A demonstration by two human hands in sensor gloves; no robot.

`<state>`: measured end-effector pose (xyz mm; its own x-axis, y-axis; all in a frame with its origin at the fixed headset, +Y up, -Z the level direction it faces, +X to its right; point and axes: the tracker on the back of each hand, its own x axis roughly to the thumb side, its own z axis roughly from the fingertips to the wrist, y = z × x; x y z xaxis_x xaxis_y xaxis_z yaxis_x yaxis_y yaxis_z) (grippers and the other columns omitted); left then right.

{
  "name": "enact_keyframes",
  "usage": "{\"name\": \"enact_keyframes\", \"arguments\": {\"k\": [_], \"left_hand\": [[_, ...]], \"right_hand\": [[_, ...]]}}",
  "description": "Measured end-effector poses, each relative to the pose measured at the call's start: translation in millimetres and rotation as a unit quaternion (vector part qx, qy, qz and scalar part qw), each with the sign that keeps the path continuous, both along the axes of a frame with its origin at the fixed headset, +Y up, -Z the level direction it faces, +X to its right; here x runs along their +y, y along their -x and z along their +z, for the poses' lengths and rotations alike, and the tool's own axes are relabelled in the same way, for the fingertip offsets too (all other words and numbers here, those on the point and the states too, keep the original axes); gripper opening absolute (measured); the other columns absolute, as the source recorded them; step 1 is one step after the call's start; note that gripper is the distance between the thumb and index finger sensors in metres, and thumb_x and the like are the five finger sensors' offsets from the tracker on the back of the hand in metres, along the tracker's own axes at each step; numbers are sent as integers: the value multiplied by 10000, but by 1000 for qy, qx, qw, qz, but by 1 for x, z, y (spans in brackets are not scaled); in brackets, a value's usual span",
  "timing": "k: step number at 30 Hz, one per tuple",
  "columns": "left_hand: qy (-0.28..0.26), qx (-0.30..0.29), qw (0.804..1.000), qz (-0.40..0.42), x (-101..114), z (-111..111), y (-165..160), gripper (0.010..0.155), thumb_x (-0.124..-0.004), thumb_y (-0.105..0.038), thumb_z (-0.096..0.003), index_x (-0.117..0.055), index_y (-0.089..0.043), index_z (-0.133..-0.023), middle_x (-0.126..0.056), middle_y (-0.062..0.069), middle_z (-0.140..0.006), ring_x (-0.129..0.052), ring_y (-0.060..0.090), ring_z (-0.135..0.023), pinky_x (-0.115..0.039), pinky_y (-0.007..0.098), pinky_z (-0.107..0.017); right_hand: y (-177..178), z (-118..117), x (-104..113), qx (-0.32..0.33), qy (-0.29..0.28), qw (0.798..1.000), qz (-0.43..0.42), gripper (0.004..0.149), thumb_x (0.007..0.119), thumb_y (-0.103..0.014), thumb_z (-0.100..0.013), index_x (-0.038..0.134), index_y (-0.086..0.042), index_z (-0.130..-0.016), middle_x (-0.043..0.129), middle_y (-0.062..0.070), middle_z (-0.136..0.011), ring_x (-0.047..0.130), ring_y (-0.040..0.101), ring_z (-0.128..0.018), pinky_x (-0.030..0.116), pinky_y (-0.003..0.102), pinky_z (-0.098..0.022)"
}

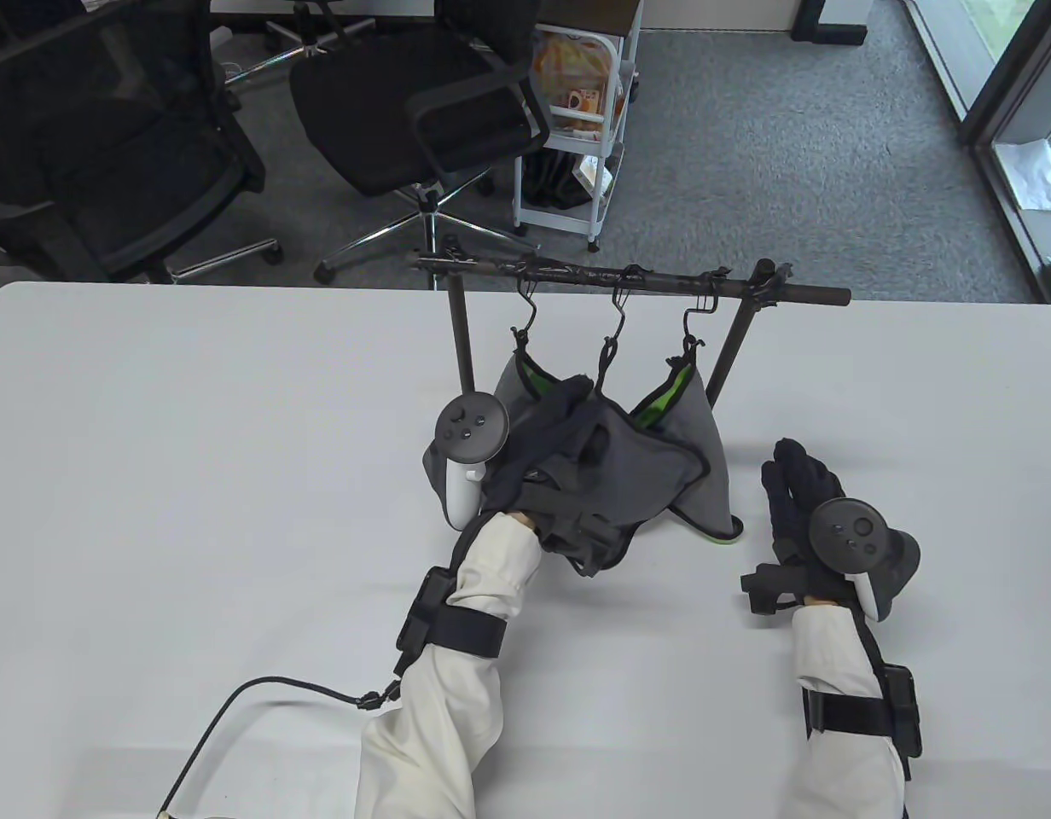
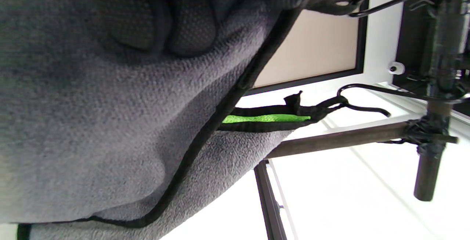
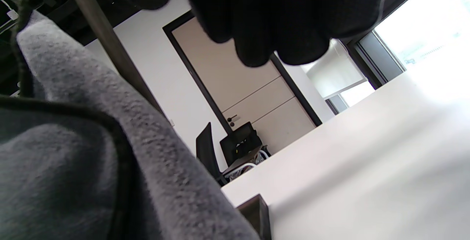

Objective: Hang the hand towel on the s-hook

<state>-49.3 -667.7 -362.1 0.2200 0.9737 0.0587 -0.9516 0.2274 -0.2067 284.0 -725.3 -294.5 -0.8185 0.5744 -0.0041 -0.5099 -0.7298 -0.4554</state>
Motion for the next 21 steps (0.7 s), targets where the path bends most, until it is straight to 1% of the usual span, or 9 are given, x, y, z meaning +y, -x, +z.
{"name": "enact_keyframes", "arguments": {"k": [4,8,13,17,21], "left_hand": [[-36,-1,999,-28,13,9,7,611,-663,-375,-590,-504,-132,-1128,-628,171,-1116,-883,272,-801,-873,381,-543],[-76,0,995,-69,31,21,18,622,-662,-380,-591,-504,-113,-1130,-625,195,-1113,-883,288,-798,-872,393,-540],[-128,4,985,-117,53,40,38,617,-661,-389,-590,-529,-116,-1127,-653,192,-1104,-886,292,-800,-873,398,-540],[-162,23,976,-144,59,51,56,605,-659,-392,-591,-553,-121,-1120,-686,186,-1087,-891,293,-795,-874,399,-538],[-185,41,965,-179,54,59,72,599,-659,-391,-591,-563,-120,-1117,-696,188,-1080,-895,291,-792,-875,399,-535]], "right_hand": [[-1,0,1,5,4,1000,8,530,604,-385,-597,668,-67,-1015,786,237,-917,775,431,-826,649,599,-640],[3,-1,-1,8,4,1000,10,529,604,-385,-596,669,-69,-1015,788,237,-916,775,432,-825,648,600,-640],[5,-2,-1,9,5,1000,13,529,604,-385,-597,668,-68,-1016,785,237,-918,775,431,-827,648,598,-642],[7,-2,-1,12,6,1000,23,529,605,-385,-596,669,-68,-1015,785,236,-918,775,431,-826,646,599,-643],[11,-3,-1,16,7,999,29,528,605,-384,-596,670,-68,-1015,787,237,-917,774,433,-826,647,599,-642]]}}
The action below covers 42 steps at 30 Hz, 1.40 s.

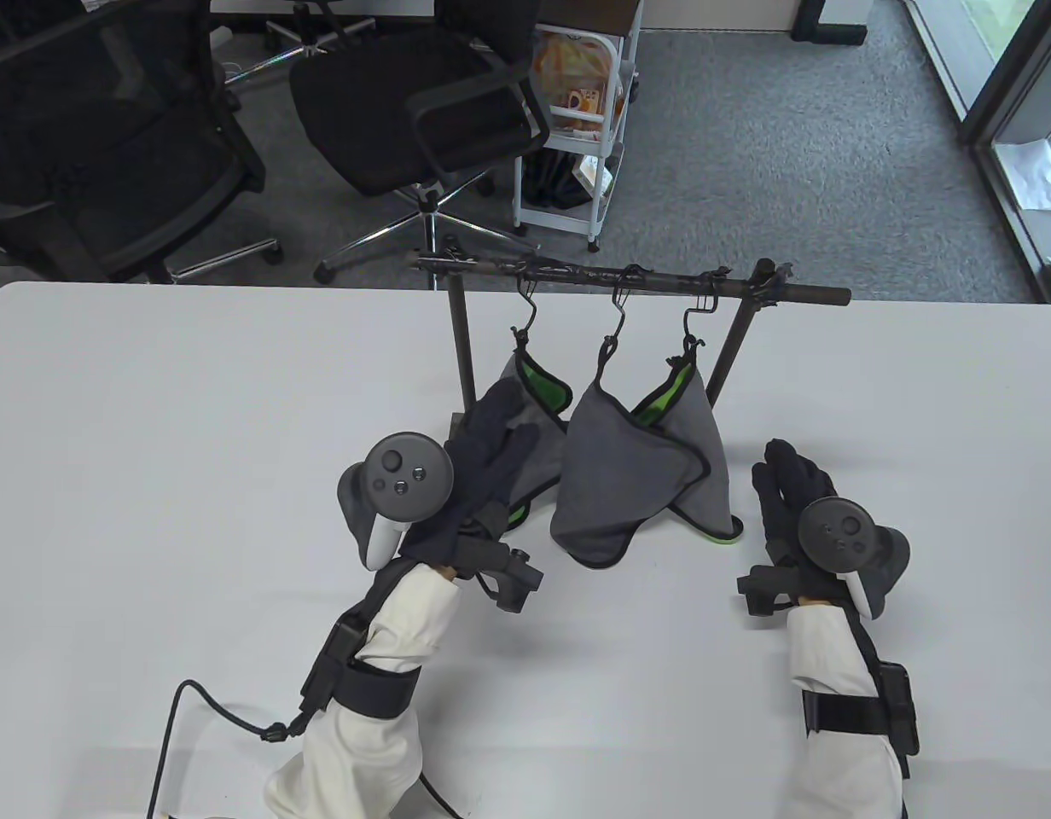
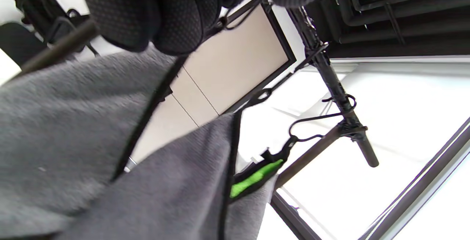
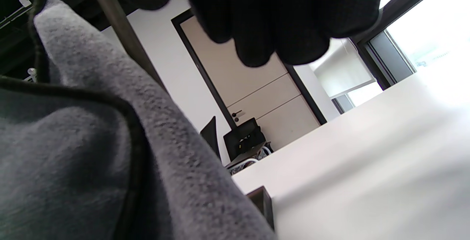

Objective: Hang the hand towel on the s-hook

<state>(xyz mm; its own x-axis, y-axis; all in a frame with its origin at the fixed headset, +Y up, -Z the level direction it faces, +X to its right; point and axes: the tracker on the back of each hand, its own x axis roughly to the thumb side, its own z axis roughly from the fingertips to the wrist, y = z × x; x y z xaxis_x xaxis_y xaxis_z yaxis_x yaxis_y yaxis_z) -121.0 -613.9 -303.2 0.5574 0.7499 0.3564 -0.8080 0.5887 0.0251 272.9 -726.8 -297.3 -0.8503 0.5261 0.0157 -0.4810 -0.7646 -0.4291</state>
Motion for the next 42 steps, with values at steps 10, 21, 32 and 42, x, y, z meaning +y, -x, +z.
{"name": "enact_keyframes", "arguments": {"k": [10,21,32,42], "left_hand": [[-33,48,994,-96,-48,10,27,598,-665,-383,-586,-587,-99,-1107,-709,207,-1067,-892,314,-797,-875,413,-534],[-35,89,964,-249,-83,6,40,624,-643,-401,-590,-546,-97,-1126,-662,223,-1096,-791,415,-894,-808,484,-610],[-52,111,916,-383,-88,5,50,832,-494,-580,-595,-54,-169,-1169,-24,284,-1193,-83,597,-1037,-241,804,-686],[-49,106,904,-411,-92,5,51,850,-484,-616,-581,-54,-185,-1173,13,263,-1190,-10,557,-1045,-168,803,-681]], "right_hand": [[10,0,2,15,-2,1000,9,530,606,-386,-596,669,-68,-1016,785,238,-919,770,433,-831,641,600,-647],[21,5,25,22,-30,998,49,530,605,-387,-602,655,-80,-1031,762,232,-953,736,437,-875,607,604,-678],[47,21,56,0,-51,968,245,635,552,-465,-614,345,-221,-1163,208,99,-1222,17,342,-1080,106,615,-766],[47,17,46,-11,-49,954,295,686,497,-529,-599,223,-254,-1164,35,56,-1204,-146,304,-1016,-45,592,-704]]}}
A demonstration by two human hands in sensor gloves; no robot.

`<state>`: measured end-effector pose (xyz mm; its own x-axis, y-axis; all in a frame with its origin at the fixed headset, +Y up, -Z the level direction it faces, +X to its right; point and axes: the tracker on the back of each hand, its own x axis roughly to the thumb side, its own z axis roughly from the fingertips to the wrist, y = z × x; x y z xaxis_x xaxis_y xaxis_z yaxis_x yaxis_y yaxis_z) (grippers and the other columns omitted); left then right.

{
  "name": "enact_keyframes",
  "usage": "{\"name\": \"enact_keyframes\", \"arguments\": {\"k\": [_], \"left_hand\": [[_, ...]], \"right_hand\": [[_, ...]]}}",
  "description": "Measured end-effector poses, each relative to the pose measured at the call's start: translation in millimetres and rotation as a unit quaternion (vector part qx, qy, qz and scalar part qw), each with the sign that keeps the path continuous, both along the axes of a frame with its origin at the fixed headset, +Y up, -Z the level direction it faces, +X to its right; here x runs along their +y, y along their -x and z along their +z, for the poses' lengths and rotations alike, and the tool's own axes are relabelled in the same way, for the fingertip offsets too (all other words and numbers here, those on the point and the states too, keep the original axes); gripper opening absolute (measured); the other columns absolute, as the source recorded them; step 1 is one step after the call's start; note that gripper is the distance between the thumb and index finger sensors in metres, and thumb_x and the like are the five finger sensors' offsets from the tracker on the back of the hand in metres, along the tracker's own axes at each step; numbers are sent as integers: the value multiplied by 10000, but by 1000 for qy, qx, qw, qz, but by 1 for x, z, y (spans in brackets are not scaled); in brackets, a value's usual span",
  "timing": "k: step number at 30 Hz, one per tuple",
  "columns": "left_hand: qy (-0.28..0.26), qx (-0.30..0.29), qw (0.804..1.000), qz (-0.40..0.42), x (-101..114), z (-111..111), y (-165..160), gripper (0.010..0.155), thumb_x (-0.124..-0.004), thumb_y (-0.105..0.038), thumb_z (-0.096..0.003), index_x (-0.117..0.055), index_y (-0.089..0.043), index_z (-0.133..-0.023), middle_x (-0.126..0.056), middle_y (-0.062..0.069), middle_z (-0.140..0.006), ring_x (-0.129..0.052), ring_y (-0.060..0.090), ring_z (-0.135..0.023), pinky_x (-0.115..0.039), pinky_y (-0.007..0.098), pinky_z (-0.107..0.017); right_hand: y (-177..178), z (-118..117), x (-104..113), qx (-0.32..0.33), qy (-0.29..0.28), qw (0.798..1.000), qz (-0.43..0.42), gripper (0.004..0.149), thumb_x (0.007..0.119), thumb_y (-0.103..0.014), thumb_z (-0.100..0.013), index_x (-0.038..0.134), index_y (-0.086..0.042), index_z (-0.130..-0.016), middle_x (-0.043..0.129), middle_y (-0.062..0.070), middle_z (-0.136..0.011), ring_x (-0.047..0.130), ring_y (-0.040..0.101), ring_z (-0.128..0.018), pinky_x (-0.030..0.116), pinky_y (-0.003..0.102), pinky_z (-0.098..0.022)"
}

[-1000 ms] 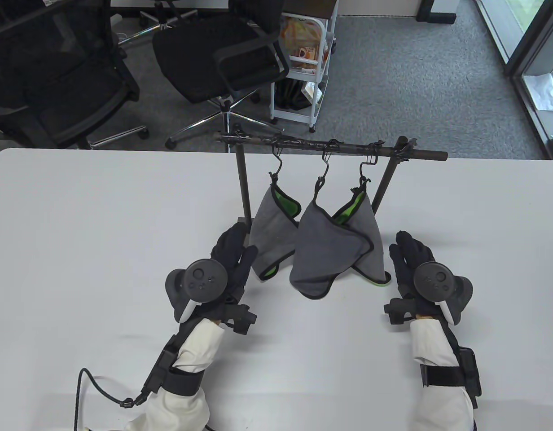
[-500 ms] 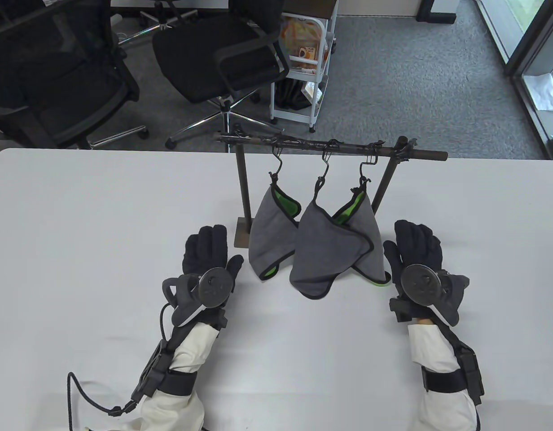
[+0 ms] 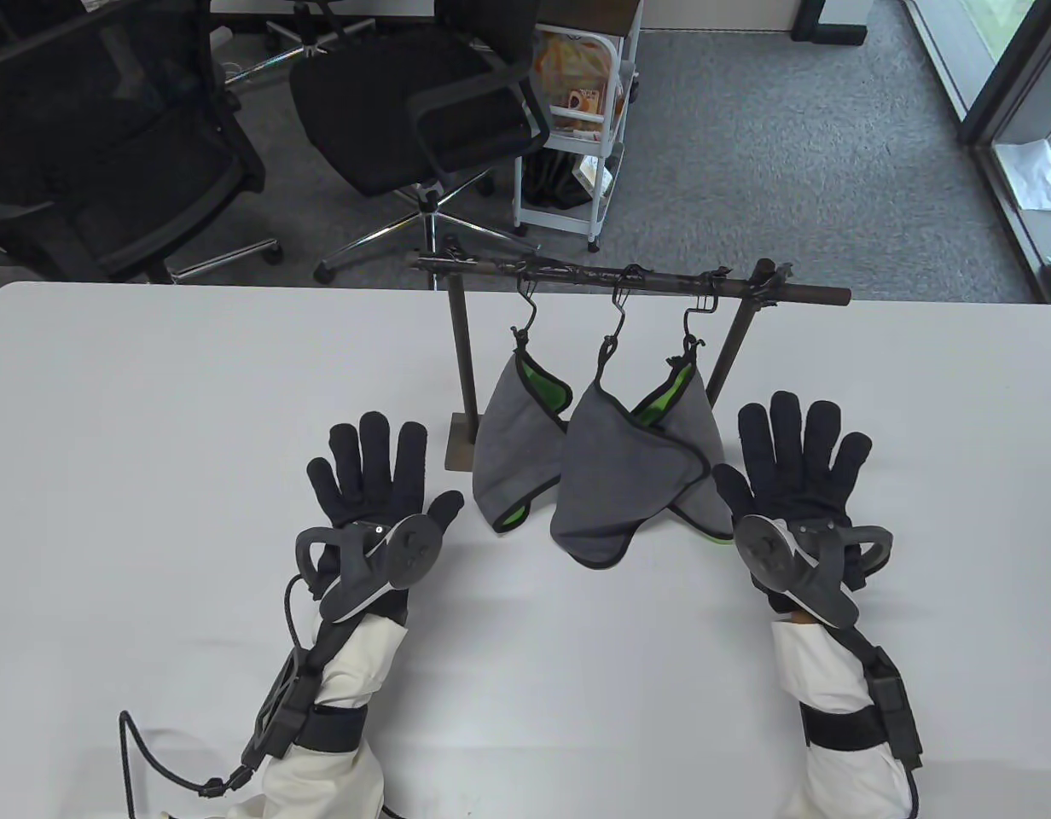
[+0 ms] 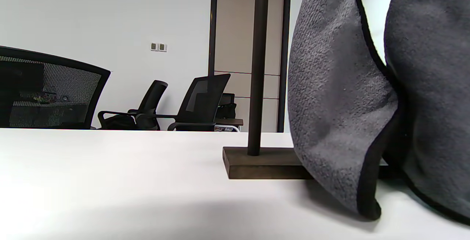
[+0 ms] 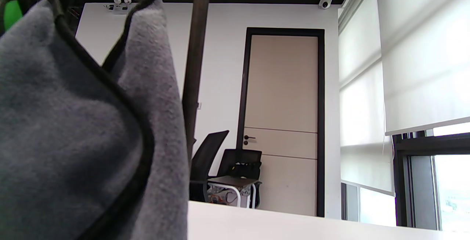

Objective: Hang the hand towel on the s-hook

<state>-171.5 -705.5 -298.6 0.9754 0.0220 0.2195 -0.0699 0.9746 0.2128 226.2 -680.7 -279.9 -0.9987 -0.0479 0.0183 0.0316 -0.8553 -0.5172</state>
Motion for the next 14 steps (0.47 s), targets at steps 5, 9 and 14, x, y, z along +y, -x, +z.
{"name": "enact_keyframes", "arguments": {"k": [5,9,14], "left_hand": [[9,3,1000,-11,-4,-1,0,853,-488,-615,-580,-59,-180,-1175,7,265,-1192,-15,557,-1045,-171,803,-681],[9,3,1000,-14,-4,-1,0,849,-489,-613,-581,-68,-179,-1177,-32,263,-1195,-20,556,-1048,-175,802,-683],[14,3,1000,-14,-4,0,-1,845,-492,-609,-581,-79,-177,-1179,-35,264,-1197,-29,559,-1048,-181,801,-684]], "right_hand": [[-5,-1,-3,-8,1,1000,1,687,500,-526,-598,240,-238,-1165,58,73,-1206,-123,318,-1020,-29,600,-700],[-6,-2,-3,-4,2,1000,-11,684,502,-521,-599,253,-229,-1165,73,79,-1208,-111,322,-1025,-23,603,-700],[-5,-1,-3,-5,3,1000,-7,683,504,-519,-599,260,-225,-1165,84,81,-1210,-99,325,-1029,-16,605,-701]]}}
